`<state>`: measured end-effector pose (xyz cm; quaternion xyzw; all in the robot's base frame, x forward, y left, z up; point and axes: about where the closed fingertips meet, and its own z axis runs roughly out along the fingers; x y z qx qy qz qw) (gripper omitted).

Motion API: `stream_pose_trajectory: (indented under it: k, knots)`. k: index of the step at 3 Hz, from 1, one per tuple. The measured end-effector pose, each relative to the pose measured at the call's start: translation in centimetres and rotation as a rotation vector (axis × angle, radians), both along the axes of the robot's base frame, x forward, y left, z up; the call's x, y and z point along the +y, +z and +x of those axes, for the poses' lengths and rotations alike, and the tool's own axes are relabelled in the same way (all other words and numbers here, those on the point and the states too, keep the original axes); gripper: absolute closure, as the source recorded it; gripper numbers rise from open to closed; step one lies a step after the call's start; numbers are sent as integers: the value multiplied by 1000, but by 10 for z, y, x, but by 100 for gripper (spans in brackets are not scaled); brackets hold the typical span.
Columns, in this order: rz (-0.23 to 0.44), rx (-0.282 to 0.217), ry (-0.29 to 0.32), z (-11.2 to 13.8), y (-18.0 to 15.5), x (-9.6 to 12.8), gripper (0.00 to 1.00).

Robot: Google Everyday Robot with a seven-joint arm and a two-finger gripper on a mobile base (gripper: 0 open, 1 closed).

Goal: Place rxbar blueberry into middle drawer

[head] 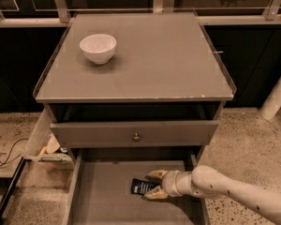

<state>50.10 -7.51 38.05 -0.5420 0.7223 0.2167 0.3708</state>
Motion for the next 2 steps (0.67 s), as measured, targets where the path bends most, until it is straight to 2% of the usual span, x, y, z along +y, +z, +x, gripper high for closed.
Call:
stream_pose_trajectory:
  k: [1,2]
  knots:
    - [0,0,0,0,0,0,0]
    - [0,0,0,0,0,0,0]
